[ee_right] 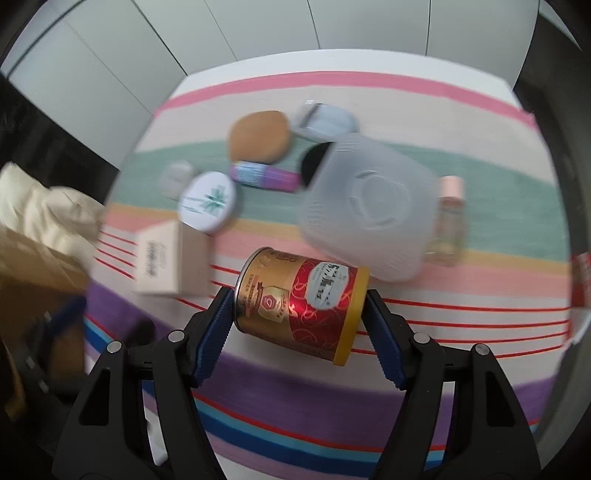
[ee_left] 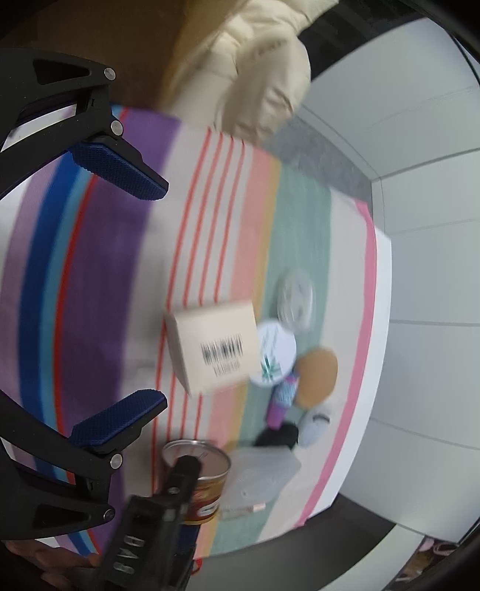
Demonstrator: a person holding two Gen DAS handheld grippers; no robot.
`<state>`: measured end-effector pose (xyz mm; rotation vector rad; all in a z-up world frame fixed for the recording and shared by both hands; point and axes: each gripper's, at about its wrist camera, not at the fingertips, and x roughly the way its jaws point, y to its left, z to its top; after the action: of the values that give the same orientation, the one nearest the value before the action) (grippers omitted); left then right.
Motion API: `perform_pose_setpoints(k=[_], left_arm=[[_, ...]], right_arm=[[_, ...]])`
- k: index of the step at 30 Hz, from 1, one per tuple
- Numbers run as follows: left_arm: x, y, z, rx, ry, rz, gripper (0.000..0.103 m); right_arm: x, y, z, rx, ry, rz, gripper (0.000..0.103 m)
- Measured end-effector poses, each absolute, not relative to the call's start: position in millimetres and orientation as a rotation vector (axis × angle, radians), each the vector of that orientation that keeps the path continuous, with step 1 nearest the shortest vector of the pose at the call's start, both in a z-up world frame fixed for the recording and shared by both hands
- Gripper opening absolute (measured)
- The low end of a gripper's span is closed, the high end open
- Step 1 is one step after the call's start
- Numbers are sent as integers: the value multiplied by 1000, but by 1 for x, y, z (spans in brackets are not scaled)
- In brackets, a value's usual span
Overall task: Organize objects
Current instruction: 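Grasp the gold-red can with the right tool while the left tool grasps the white barcode box, then carry the can and the barcode box with both tools over the cardboard box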
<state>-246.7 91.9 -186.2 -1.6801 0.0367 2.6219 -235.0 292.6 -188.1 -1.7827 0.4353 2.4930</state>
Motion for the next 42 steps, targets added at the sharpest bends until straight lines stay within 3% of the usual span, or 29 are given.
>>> perform_pose_setpoints(k=[4,8,13,16,17,20,25,32,42], left_arm=[[-262,108,-196,-1702,42,2630,103],[-279,117,-208,-1733,21,2642,101],[-291,114,-222,-1794,-84,2584,77],[-293,115,-222,-1811,-47,2571,55],[-293,115,-221,-1820,-41,2563,53],[-291,111,-217,-1860,-109,2520,52],[-276,116,-193,-1823,-58,2517,51],[-239,124,-131,-1714,37,2546,51],[-170,119,-56,-1597,-20,2577,51]], right_arm=[[-225,307,-189,-1777,292,2469,72],[-224,321,-195,-1784,287,2437,72],[-231,332,-204,-1741,361,2419,72],[-234,336,-208,-1740,420,2390,70],[-233,336,-207,-1736,421,2392,68],[-228,336,-199,-1729,384,2400,65],[-215,337,-187,-1738,389,2405,64],[-187,322,-139,-1719,371,2485,64],[-132,293,-67,-1638,313,2551,64]])
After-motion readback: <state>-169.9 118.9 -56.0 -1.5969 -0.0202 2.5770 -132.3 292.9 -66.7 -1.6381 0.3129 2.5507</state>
